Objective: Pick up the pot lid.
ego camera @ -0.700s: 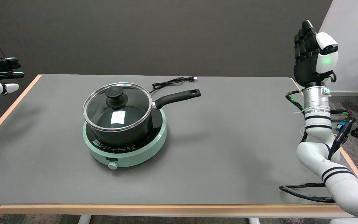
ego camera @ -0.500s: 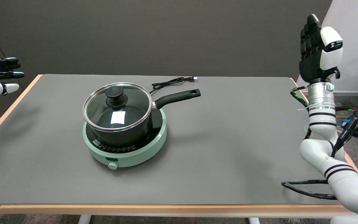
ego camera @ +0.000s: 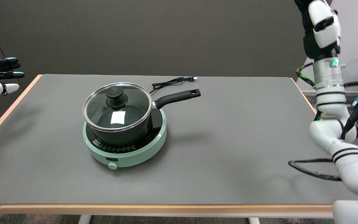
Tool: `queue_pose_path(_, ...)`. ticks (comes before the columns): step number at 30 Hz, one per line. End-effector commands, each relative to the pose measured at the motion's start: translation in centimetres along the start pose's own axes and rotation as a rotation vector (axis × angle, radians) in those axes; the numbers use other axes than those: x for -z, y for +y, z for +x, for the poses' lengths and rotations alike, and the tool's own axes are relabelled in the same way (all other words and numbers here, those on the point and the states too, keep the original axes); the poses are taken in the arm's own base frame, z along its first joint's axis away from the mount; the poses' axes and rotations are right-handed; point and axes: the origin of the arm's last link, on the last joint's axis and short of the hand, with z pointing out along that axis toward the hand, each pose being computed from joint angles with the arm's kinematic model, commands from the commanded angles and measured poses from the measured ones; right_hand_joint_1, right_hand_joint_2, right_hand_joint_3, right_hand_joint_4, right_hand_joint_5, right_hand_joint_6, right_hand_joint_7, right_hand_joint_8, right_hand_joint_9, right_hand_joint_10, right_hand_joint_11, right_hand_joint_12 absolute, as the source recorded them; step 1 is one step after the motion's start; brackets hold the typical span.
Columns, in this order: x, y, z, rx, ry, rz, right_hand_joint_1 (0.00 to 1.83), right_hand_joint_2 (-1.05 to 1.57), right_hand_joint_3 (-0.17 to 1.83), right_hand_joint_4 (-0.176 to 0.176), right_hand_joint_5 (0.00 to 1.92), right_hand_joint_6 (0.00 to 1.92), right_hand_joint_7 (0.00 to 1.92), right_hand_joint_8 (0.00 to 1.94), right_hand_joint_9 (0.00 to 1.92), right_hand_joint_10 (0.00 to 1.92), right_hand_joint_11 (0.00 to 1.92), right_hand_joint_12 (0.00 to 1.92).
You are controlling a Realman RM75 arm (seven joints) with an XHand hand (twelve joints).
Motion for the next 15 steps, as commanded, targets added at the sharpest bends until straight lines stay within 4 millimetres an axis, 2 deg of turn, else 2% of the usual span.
queue_pose_path(1, -9.5, -4.3, -7.4, 0.720, -0.428, 0.021, 0.47, 0.61, 0.88, -0.001, 0.39, 0.16, 0.38, 0.16, 0.31, 0.24, 0.09, 0.36)
queue_pose_path(11, -12.2, -4.8, -15.2, 0.897, -0.705, 0.108, 0.49, 0.58, 0.89, 0.019, 0.37, 0.16, 0.36, 0.15, 0.31, 0.23, 0.11, 0.36)
queue_pose_path(15, -12.1, -4.5, -18.8, 0.936, -0.832, 0.149, 0.50, 0.56, 0.90, 0.025, 0.36, 0.16, 0.35, 0.15, 0.31, 0.23, 0.11, 0.36)
